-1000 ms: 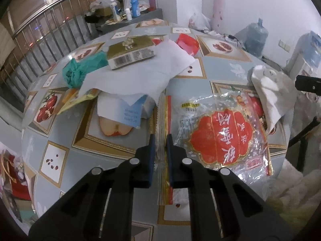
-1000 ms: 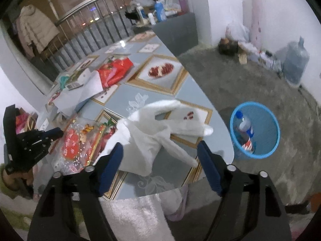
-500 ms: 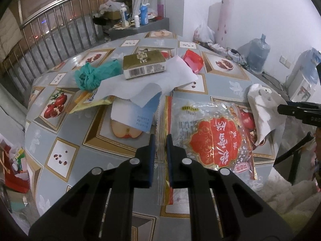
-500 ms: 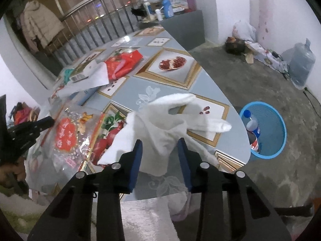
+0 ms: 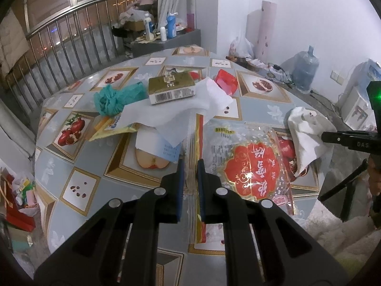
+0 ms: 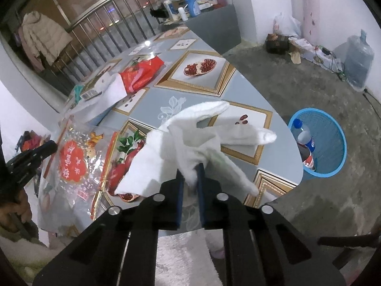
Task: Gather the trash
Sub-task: 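Lift snack bag with left tool while right tool carries glove toward wastebasket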
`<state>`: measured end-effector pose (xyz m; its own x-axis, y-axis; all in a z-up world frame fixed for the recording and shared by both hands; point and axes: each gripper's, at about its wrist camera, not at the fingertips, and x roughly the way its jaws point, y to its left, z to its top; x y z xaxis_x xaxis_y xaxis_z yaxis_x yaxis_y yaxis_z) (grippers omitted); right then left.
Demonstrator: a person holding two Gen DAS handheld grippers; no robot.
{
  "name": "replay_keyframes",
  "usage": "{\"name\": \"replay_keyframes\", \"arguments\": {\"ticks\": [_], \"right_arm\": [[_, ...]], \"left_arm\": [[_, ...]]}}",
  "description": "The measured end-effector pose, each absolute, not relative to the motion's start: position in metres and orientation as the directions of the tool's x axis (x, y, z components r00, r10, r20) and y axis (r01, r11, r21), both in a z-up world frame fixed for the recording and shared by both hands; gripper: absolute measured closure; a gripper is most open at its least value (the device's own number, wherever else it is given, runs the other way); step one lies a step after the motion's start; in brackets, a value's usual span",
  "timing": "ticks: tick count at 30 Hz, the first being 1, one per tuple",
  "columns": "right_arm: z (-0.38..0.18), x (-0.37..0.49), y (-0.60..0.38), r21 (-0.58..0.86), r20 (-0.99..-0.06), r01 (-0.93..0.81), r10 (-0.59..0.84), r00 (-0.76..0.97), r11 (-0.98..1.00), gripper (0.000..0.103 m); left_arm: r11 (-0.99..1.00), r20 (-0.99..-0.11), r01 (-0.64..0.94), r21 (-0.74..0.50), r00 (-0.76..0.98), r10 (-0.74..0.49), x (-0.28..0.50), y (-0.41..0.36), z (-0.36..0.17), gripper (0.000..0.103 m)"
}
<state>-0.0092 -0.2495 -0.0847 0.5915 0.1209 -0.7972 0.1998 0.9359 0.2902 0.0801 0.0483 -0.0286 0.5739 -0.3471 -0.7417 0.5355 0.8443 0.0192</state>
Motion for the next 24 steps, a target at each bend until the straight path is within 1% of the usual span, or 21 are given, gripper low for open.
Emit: {"name": "replay_keyframes", "arguments": {"ticks": [6, 15, 19, 24], "right_arm": [[-0.062, -0.019, -0.25, 0.317, -0.755, 0.183, 0.131, 0.642, 0.931, 0.095], [-0.02, -0.033, -0.262, 0.374, -0.661, 0.165, 0.137, 0.738, 0.913, 0.096], [-0.006, -0.04, -0.276, 0.389, -0.625, 0.184, 0.112, 0.773, 0.903, 0.096], [0.007, -0.051, -0.303, 0.389, -0.591, 0.238, 0.043, 0.805, 0.89, 0.096]], "left_arm": [[0.843, -0.707, 0.538, 0.015, 0.601, -0.372, 0.073, 0.053, -0.012, 0.094], [0.82, -0.65, 0.572, -0.021, 0.616, -0.446, 0.067, 0.052, 0.022, 0.096], [0.798, -0.621, 0.602, -0.032, 0.613, -0.488, 0.069, 0.044, 0.038, 0.096], [0.743, -0.593, 0.667, -0.05, 0.579, -0.559, 0.076, 0.018, 0.056, 0.097]]}}
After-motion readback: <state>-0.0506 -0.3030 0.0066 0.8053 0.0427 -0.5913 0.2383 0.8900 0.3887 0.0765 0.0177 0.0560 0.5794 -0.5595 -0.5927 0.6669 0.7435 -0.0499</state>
